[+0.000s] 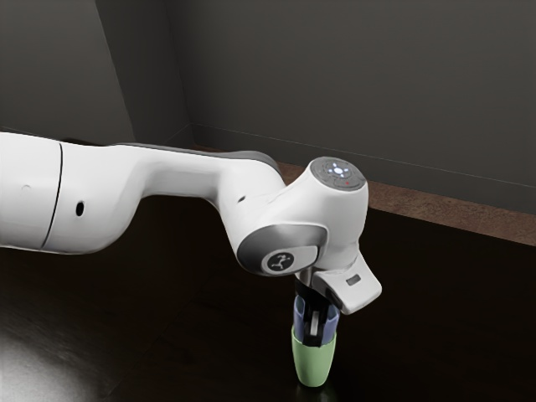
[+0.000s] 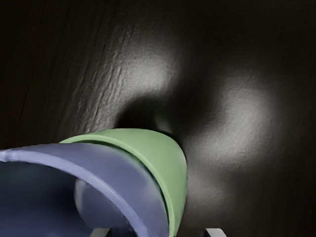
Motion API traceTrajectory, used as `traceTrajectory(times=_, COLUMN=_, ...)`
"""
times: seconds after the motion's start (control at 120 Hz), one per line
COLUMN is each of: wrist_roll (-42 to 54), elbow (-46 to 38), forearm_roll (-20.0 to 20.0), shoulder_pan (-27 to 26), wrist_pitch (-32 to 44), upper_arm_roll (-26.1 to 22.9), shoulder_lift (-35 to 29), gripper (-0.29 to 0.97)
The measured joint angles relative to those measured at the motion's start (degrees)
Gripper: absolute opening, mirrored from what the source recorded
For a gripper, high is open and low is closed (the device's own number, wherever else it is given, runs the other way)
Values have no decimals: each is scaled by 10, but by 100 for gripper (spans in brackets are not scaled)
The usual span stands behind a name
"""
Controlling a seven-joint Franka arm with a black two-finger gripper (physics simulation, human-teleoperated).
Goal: Place the left cup onto the right cup
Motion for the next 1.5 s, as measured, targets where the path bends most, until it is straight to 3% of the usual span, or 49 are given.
traceTrajectory(times=0.175, wrist_roll=6, elbow=0, forearm_roll=-1, shoulder_pan=0, wrist_pitch=0, upper_arm_roll=0, shoulder_lift=-1, gripper=50)
traceTrajectory(times=0.417, wrist_roll=12, elbow=0, forearm_roll=-1, shoulder_pan=0, wrist_pitch=0, upper_arm_roll=1, shoulder_lift=-6, gripper=62)
traceTrajectory(times=1.5, wrist_roll=27, elbow=15, forearm_roll=8, shoulder_pan=1, wrist_pitch=-28, upper_arm_roll=4, shoulder_lift=-59, gripper=68)
